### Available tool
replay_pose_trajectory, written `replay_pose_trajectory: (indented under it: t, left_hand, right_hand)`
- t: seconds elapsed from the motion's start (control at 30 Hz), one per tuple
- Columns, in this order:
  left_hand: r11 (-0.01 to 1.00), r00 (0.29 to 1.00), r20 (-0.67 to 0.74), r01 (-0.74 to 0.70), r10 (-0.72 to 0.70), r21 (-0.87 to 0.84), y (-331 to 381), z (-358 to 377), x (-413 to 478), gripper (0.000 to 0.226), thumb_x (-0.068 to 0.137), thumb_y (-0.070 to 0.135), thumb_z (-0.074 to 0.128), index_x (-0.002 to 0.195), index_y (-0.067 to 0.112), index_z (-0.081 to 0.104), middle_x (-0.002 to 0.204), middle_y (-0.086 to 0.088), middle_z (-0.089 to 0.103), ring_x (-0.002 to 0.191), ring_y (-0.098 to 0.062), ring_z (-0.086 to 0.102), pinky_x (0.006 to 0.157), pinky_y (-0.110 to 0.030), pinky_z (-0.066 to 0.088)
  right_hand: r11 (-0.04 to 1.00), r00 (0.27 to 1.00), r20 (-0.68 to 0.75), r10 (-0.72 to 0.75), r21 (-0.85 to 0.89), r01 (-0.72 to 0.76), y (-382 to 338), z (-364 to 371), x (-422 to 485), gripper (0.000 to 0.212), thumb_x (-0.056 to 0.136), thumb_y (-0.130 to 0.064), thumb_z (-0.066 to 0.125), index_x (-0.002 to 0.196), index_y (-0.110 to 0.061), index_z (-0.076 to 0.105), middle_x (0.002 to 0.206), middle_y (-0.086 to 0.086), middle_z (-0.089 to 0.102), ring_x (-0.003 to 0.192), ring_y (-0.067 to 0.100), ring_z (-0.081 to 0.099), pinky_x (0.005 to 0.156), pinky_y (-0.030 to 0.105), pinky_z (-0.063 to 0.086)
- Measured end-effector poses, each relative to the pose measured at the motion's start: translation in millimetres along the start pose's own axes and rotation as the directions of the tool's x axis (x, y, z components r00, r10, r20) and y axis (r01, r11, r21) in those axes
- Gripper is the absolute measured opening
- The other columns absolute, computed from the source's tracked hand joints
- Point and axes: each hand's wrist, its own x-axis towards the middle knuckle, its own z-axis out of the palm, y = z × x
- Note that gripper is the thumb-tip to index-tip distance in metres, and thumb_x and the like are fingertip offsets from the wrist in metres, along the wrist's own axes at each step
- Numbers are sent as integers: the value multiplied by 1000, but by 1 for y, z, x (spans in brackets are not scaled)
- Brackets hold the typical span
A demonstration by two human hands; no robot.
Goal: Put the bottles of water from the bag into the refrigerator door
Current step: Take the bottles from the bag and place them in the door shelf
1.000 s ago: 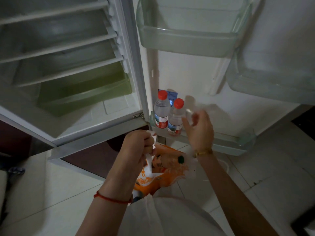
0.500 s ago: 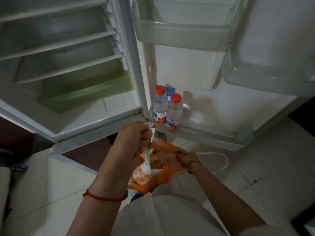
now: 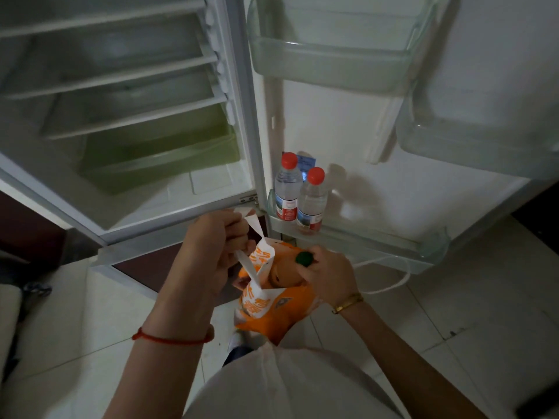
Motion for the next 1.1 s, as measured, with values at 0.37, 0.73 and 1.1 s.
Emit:
replay_pose_trajectory:
  t: [0.37, 0.73, 1.1]
  left_hand:
    - [998, 1000, -9, -15, 15, 58, -13, 35, 13, 39, 96, 1, 29, 59, 15, 31, 35, 9, 25, 22, -2, 19, 34, -13, 35]
    - [996, 999, -34, 2, 0, 85, -12, 27, 16, 36, 97, 2, 29, 64, 16, 34, 34, 11, 27, 23, -2, 22, 40, -18, 38]
    - [993, 999, -6, 48, -48, 112, -17, 37, 17, 36, 97, 1, 27, 65, 15, 34, 35, 10, 27, 23, -2, 21, 40, -18, 36]
  right_hand:
    - [977, 878, -434, -201, -25, 211, -14, -131, -25, 29, 84, -33, 67, 105, -14, 67, 77, 1, 72, 61, 18, 66, 58, 25, 49]
    - [958, 730, -649, -214, 7, 287, -16, -166, -8, 31, 85, -34, 60, 109, -16, 65, 96, 2, 75, 78, 24, 72, 64, 42, 60]
    - [983, 880, -453, -143, -167, 73, -9, -124, 41, 26, 92, -26, 59, 115, -17, 58, 91, 7, 68, 82, 27, 63, 64, 23, 29]
